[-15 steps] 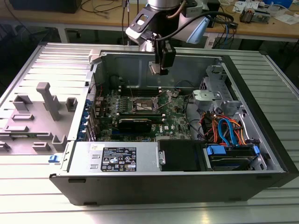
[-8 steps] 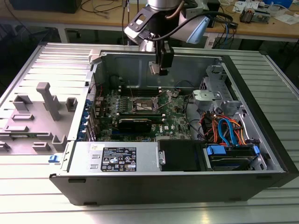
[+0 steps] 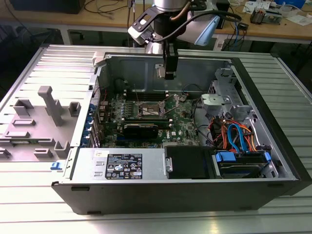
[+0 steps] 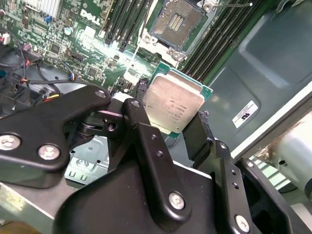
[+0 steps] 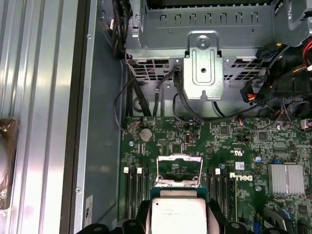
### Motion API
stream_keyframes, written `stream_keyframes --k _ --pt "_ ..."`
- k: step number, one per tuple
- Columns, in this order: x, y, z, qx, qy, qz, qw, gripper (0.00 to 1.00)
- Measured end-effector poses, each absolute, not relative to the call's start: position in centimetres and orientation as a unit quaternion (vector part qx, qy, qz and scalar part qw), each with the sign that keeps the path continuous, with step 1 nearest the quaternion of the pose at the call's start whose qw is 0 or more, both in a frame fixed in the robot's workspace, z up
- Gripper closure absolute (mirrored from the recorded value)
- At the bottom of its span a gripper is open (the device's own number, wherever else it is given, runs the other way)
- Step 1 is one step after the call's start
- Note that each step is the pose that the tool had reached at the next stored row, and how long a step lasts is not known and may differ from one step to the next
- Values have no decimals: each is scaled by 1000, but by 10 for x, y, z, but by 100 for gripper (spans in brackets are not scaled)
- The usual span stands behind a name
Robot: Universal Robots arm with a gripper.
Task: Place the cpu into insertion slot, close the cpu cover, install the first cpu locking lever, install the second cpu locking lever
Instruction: 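Place the cpu into insertion slot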
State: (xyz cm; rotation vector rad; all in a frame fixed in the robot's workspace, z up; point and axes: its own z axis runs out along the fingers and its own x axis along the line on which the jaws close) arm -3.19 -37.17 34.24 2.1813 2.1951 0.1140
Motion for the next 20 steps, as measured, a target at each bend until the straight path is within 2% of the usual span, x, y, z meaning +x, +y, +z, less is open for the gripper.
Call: stream_keyframes --k 20 --pt "-33 -373 340 715 697 36 22 46"
